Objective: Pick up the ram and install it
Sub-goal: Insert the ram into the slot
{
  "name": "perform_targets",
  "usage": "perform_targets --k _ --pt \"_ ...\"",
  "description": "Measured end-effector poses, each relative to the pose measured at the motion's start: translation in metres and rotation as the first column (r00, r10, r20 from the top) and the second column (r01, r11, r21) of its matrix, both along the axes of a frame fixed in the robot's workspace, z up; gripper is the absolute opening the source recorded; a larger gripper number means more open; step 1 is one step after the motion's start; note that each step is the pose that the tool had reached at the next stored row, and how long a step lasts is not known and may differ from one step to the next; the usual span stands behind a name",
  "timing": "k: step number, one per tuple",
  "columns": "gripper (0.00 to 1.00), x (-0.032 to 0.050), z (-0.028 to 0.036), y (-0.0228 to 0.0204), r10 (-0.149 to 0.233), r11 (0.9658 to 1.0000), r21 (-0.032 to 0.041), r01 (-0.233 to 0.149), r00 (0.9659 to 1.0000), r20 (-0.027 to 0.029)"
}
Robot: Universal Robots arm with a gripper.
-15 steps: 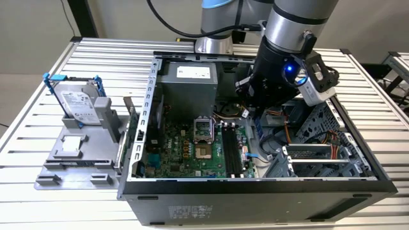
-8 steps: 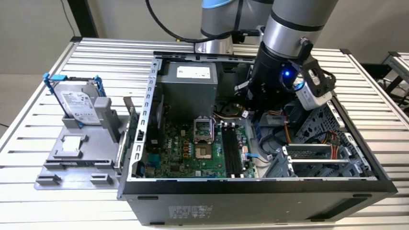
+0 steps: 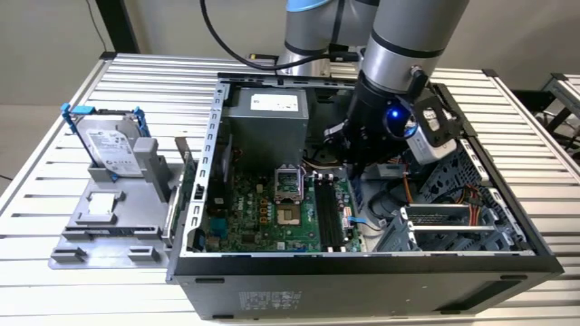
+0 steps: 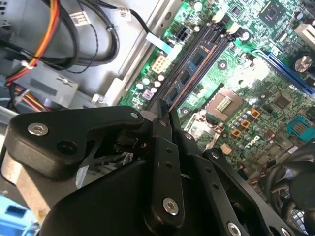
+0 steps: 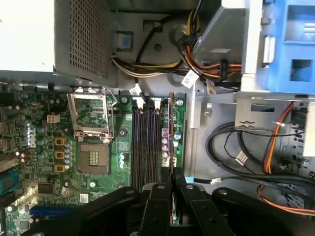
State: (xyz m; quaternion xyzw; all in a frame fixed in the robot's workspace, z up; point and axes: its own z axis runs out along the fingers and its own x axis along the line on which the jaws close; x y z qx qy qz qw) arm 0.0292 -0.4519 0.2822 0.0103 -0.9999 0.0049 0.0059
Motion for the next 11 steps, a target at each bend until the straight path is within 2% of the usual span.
perform_targets --k 5,11 --pt "0.00 -0.0086 -0.0091 0.0001 -0.014 0.9999 -0.0040 0.014 0.9999 0.0001" --pt "0.00 -0.0089 -0.0200 -0.0011 -0.074 0.9972 -0.0039 0.074 0.9972 0.0016"
